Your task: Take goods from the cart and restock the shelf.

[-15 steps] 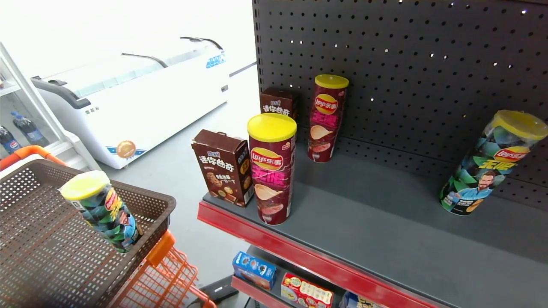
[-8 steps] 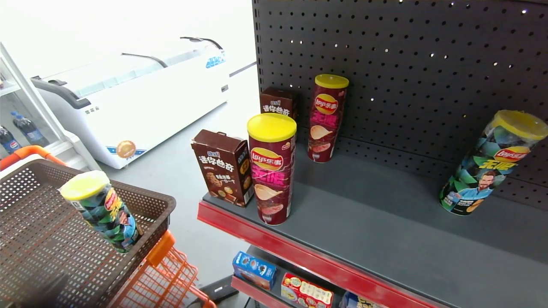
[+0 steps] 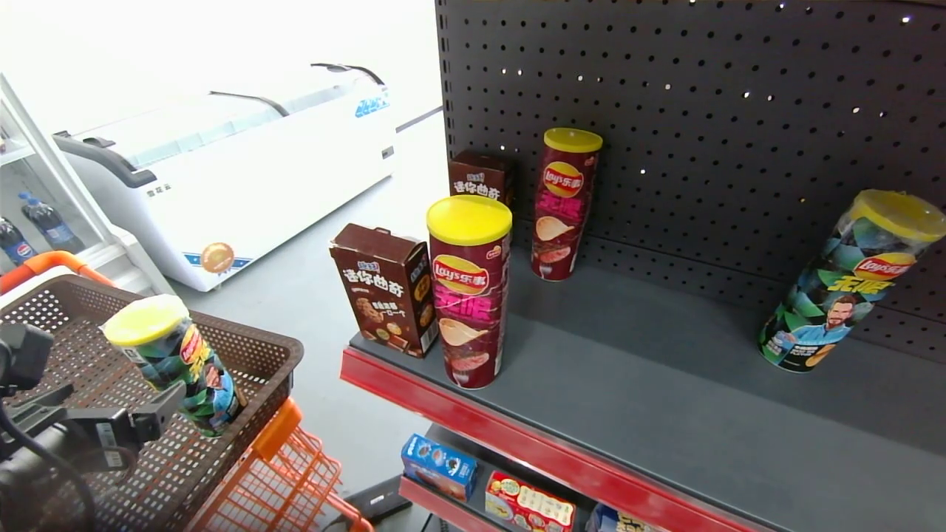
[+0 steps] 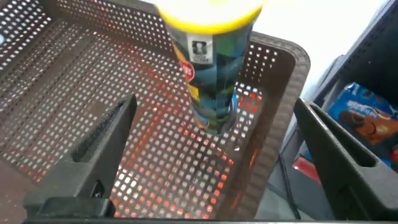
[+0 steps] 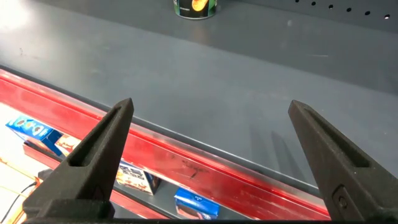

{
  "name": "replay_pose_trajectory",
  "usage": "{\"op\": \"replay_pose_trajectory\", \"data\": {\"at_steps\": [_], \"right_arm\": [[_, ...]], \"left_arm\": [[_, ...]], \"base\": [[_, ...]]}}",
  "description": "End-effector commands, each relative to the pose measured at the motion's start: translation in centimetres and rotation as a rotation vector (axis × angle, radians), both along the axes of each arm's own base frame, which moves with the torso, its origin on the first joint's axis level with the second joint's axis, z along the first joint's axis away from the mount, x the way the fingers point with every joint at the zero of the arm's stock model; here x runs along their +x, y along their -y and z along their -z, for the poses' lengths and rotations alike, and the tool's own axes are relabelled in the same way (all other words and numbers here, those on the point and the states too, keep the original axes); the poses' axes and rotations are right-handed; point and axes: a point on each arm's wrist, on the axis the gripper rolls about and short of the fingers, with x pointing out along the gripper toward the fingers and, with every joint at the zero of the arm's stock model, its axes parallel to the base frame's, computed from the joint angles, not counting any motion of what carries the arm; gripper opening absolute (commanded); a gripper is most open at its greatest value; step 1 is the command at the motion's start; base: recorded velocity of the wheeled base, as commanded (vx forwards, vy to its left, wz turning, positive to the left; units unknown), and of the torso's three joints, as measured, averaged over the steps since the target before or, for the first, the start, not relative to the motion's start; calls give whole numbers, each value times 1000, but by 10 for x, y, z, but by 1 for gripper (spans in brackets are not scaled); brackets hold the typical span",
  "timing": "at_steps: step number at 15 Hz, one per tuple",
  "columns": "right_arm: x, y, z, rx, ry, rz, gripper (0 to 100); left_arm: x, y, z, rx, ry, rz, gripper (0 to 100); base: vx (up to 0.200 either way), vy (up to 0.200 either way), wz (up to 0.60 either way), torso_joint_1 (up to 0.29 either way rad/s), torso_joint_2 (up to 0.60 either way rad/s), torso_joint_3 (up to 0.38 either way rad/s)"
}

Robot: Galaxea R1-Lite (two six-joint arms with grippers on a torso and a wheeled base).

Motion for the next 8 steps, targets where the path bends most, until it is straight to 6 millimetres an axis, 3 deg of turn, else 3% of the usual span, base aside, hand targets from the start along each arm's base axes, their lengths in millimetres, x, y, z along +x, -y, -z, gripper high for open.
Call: {"op": "replay_pose_trajectory", "data": {"at_steps": [1,8], "right_arm": [[0,0,0,-1,-1,-1,100],[0,0,0,1,-1,-1,100]], "left_arm": [[30,-10,28,-34,-102,-25,100],[67,-28,40,-38,-101,-70,100]], "base": [[0,0,0,0,0,0],[0,0,0,0,0,0]]}}
